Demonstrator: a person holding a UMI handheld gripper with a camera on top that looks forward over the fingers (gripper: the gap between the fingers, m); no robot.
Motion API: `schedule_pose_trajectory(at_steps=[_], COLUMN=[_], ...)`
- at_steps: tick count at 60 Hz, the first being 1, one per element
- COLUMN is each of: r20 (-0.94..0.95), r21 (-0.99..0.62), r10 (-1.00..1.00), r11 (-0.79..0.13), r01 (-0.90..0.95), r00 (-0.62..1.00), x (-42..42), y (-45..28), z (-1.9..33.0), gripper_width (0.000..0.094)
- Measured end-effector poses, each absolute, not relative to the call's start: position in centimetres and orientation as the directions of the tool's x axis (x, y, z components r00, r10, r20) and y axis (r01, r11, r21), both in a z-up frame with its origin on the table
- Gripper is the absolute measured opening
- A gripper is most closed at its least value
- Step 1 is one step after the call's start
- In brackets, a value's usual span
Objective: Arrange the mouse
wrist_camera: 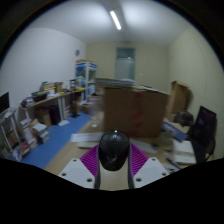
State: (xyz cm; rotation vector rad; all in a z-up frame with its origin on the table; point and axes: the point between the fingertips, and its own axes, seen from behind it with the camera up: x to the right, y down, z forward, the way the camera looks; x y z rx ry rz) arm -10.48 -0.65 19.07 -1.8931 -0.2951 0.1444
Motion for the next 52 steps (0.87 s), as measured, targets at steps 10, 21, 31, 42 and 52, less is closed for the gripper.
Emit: schedule_pose_trajectory(at_steps=[10, 21, 31, 42, 52], r20=[0.072, 0.052, -0.028, -0.045, -0.07], r21=[-0.888, -0.807, -0.771, -0.744, -0.769], r10=[0.12, 0.093, 0.091, 0.037, -0.035], r11=[-0.444, -0.582, -0.635, -0.668, -0.635], r01=[0.119, 0.097, 0.036, -0.009, -0.076], r00=[0.99, 0.994, 0.995, 0.998, 0.997], x=[7.4, 13.8, 14.0, 13.7, 12.2], y=[1.6, 2.1, 1.9, -0.5, -6.1], z=[10.7, 0.5, -1.3, 0.1, 5.5], gripper_width=[0.0371, 0.0376, 0.053, 0.0849, 0.0833])
